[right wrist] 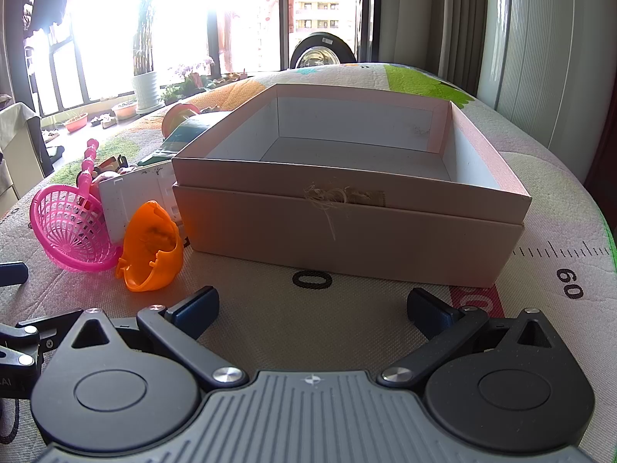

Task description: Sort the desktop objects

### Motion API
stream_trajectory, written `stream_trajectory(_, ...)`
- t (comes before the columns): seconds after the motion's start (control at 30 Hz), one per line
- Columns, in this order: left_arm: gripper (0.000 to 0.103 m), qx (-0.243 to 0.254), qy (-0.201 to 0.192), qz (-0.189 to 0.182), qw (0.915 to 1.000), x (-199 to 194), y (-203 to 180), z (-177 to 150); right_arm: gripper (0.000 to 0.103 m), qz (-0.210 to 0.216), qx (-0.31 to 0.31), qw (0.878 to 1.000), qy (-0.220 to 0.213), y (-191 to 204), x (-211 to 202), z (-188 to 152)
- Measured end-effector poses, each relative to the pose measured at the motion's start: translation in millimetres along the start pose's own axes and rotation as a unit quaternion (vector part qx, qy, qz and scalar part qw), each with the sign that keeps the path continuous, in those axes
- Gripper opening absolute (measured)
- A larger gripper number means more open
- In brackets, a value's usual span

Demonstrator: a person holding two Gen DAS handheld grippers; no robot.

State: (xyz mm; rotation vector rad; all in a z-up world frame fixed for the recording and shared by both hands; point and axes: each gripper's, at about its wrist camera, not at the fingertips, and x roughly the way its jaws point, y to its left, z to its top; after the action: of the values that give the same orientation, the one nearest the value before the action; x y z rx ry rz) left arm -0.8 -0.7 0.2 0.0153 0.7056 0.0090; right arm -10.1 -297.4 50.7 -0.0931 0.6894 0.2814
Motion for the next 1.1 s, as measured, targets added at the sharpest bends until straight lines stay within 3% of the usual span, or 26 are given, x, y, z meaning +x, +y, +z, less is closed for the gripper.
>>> stream_trajectory(1.1, 0.103, 0.000, 0.000, 0.001, 1.0000, -0.1, -0.4, 0.1, 0.103, -0.001, 0.000, 1.000, 0.000, -1.8, -2.4, -0.9)
